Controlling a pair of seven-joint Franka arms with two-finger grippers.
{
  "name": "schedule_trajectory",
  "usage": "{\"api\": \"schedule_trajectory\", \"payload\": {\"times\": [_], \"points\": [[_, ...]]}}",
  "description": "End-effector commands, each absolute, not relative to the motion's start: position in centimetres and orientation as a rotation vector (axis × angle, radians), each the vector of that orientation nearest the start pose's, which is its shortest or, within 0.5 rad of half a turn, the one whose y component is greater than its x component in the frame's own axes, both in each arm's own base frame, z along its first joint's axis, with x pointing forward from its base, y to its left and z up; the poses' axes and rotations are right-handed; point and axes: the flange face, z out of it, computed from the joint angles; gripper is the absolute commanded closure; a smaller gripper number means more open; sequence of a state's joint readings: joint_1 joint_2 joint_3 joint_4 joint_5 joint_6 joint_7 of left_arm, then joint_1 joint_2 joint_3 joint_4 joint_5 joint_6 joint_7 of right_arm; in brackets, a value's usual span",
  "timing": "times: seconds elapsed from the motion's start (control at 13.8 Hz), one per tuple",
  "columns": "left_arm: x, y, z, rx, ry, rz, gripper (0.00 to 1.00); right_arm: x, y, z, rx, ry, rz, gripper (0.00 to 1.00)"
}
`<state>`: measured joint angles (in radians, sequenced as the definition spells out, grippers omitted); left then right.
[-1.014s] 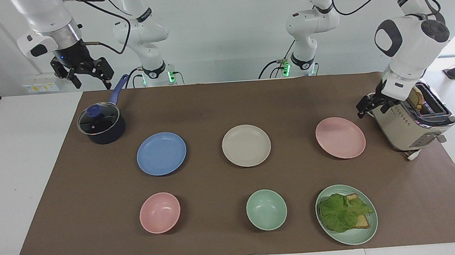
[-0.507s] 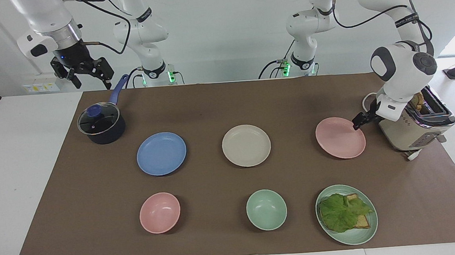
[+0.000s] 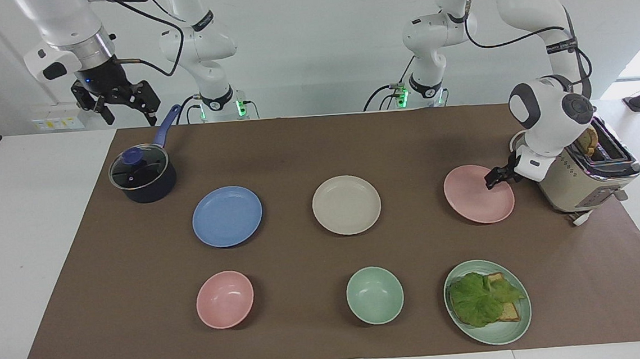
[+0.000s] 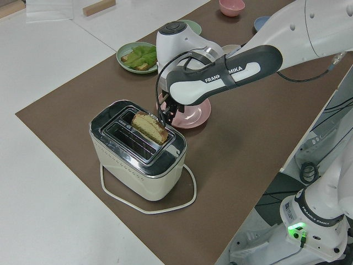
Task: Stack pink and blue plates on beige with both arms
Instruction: 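Move the left gripper to the rim of the pink plate and grasp it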
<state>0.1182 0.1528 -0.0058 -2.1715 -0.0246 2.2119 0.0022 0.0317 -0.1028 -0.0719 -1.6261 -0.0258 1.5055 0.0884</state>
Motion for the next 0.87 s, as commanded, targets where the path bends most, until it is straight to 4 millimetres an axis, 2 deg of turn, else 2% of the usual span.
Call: {"api": "schedule_trajectory", "payload": {"times": [0.0, 0.07, 0.29, 0.58, 0.65, 0.8], "points": [[53.44, 6.4, 31.33, -3.152, -0.123, 0.156, 0.0, 51.35, -2.81, 64.82, -3.15, 0.185, 0.007, 0.0], [53.46, 6.32, 31.34, -3.152, -0.126, 0.153, 0.03, 51.35, -2.81, 64.82, -3.15, 0.185, 0.007, 0.0], [53.45, 6.32, 31.33, -3.152, -0.128, 0.156, 0.56, 51.35, -2.81, 64.82, -3.15, 0.185, 0.007, 0.0], [53.41, 6.31, 31.31, -3.151, -0.138, 0.161, 0.96, 51.35, -2.81, 64.82, -3.15, 0.185, 0.007, 0.0], [53.38, 6.31, 31.28, -3.151, -0.138, 0.165, 1.0, 51.34, -2.89, 64.82, -3.15, 0.187, 0.007, 0.0], [53.45, 6.39, 31.55, -3.152, -0.137, 0.209, 1.0, 51.35, -2.81, 64.82, -3.15, 0.185, 0.007, 0.0]]}}
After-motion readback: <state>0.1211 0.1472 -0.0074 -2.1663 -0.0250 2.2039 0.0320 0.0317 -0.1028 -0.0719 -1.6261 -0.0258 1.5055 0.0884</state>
